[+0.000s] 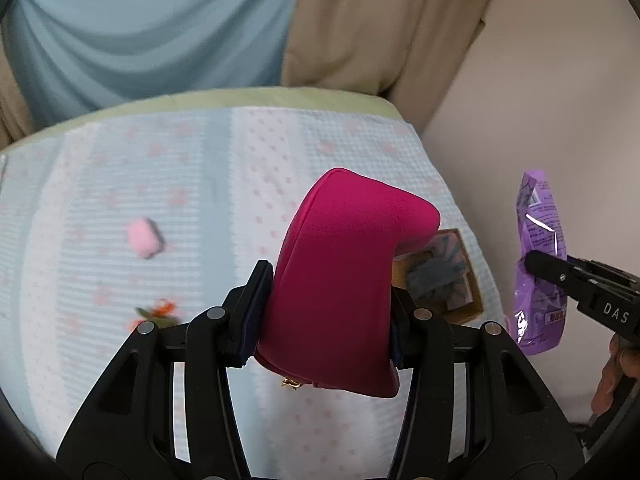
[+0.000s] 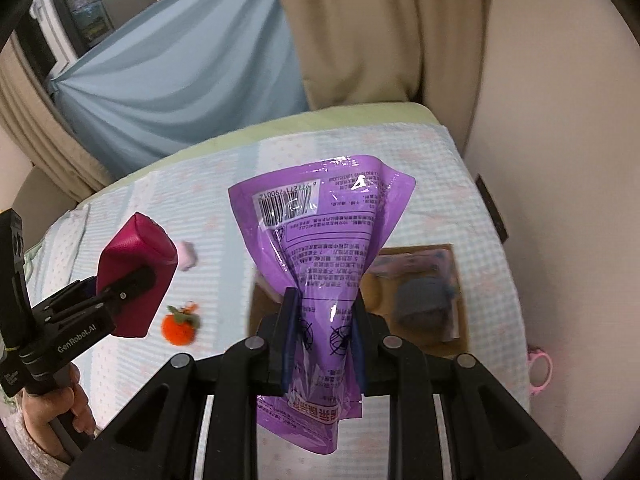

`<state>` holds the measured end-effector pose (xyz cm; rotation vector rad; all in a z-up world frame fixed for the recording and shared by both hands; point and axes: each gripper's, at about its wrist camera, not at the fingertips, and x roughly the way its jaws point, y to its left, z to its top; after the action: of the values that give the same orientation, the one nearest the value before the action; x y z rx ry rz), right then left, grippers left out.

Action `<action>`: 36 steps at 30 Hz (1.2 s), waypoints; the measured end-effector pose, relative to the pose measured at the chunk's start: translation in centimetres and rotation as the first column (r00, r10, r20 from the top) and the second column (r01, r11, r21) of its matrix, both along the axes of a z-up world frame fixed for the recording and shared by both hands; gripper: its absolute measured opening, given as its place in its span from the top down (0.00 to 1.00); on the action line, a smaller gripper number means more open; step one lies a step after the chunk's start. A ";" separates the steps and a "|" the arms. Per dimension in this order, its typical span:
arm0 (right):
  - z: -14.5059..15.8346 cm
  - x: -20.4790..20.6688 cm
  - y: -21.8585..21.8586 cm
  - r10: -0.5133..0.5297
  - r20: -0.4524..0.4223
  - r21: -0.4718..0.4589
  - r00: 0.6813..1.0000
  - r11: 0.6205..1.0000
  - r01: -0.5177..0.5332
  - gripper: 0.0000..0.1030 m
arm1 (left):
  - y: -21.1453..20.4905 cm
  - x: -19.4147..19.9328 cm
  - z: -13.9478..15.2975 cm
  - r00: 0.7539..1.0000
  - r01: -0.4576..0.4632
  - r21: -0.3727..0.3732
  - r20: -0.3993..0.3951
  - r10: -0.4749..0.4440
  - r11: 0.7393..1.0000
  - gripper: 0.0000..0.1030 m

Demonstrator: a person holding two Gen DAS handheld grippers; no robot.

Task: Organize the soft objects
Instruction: 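Carry the magenta pouch and purple packet over the cardboard box with both tools, then open both tools to drop the pouch and packet into the box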

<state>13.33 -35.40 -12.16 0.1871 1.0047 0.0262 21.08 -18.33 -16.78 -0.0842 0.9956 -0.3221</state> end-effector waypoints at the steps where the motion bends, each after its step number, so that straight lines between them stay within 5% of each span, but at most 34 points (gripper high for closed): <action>1: -0.3 0.2 -0.8 -0.003 -0.009 0.001 1.000 1.000 0.003 0.79 | -0.8 0.3 -0.5 1.000 0.002 -0.001 -0.011 -0.002 1.000 0.56; 8: -4.9 2.7 -5.1 -0.019 -0.095 0.016 0.995 1.000 0.021 0.79 | -5.0 3.2 -6.5 0.993 -0.009 0.015 -0.121 0.010 1.000 0.56; 15: -11.0 5.2 -7.4 -0.080 -0.210 0.144 0.974 0.983 0.112 0.79 | -6.4 5.7 -12.0 0.981 -0.026 0.062 -0.190 0.037 0.998 0.56; 28: -19.3 8.8 -9.6 -0.168 -0.364 0.217 0.916 0.941 0.259 0.78 | -9.4 8.8 -17.6 0.962 0.090 0.109 -0.267 -0.058 0.990 0.56; 30: -19.8 9.1 -9.7 -0.177 -0.374 0.214 0.910 0.939 0.270 0.63 | -9.7 8.9 -17.7 0.958 0.102 0.129 -0.280 -0.063 0.986 0.50; 31: -20.0 9.2 -9.7 -0.176 -0.378 0.213 0.909 0.939 0.270 0.54 | -9.9 8.9 -17.7 0.957 0.109 0.138 -0.283 -0.066 0.984 0.34; 32: -20.1 9.2 -9.8 -0.176 -0.384 0.210 0.906 0.939 0.271 0.36 | -9.9 8.9 -17.6 0.956 0.115 0.146 -0.284 -0.070 0.983 0.03; 33: -20.3 9.2 -9.9 -0.185 -0.388 0.198 0.903 0.940 0.277 0.20 | -10.0 8.7 -17.3 0.957 0.121 0.155 -0.279 -0.074 0.980 0.01; 36: -20.0 9.2 -10.2 -0.191 -0.369 0.184 0.910 0.944 0.273 0.07 | -10.1 8.0 -16.4 0.963 0.154 0.180 -0.249 -0.107 0.972 0.00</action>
<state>22.55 -45.62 -32.18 0.5413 1.3265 -0.1129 29.04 -28.46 -33.22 0.1274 1.2696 -0.3378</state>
